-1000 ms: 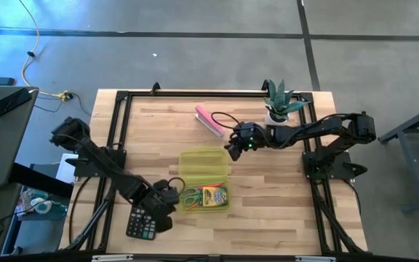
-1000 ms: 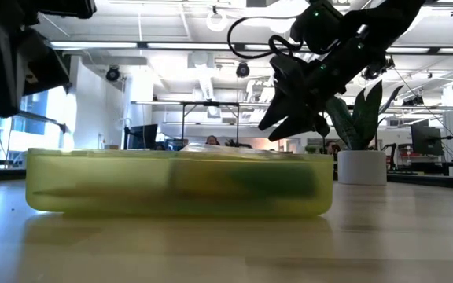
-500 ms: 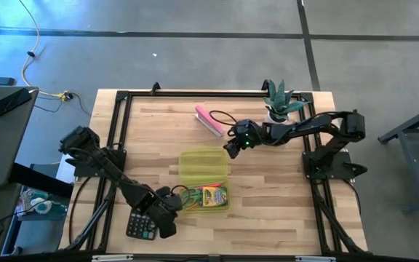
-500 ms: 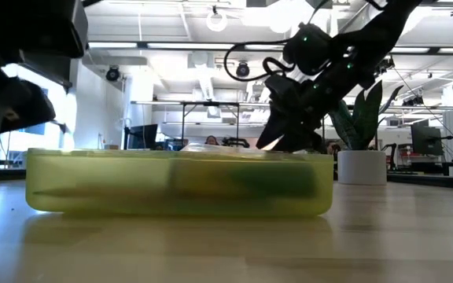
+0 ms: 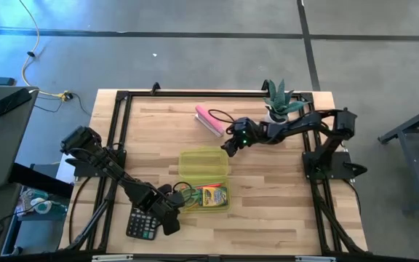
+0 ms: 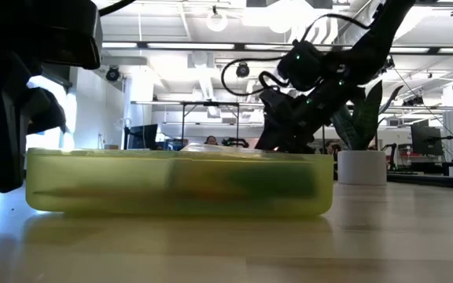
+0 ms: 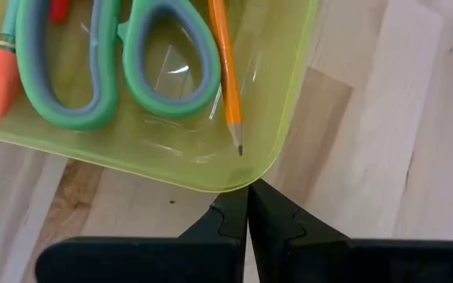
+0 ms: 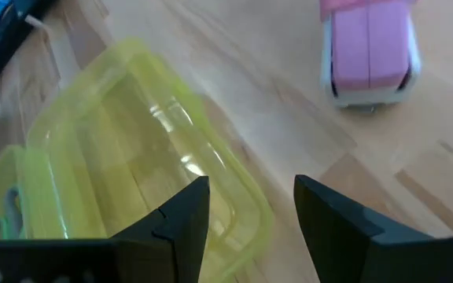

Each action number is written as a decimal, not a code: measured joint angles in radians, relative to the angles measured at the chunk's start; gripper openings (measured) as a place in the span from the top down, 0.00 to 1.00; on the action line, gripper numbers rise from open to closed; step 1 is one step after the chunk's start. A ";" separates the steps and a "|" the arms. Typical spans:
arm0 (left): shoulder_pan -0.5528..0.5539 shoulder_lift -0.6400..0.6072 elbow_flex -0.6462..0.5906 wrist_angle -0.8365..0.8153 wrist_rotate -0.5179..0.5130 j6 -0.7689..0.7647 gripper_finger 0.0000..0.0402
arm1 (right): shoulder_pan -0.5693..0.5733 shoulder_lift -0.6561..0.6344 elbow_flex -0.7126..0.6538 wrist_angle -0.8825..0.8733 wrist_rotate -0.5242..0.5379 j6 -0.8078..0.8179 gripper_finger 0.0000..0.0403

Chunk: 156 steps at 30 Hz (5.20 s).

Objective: Pack school essentials
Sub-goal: Close the yellow supply box

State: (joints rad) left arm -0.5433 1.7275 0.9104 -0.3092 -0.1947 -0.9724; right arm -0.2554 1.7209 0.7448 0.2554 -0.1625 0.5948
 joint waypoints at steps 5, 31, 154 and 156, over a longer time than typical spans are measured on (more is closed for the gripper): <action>0.009 0.000 0.000 0.000 0.001 0.013 1.00 | -0.012 0.051 0.000 0.024 -0.051 0.010 0.56; 0.045 0.047 0.001 0.003 0.057 0.033 1.00 | -0.011 0.025 0.000 0.085 -0.189 0.008 0.56; 0.305 0.018 0.081 -0.485 0.115 0.295 1.00 | 0.154 -0.057 0.000 -0.321 0.134 -0.240 0.99; 0.316 0.018 0.089 -0.554 0.093 0.295 1.00 | 0.162 -0.060 0.000 -0.324 0.142 -0.248 0.99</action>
State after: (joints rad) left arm -0.2274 1.7454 0.9992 -0.8629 -0.1016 -0.6777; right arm -0.0932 1.6607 0.7448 -0.0683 -0.0204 0.3473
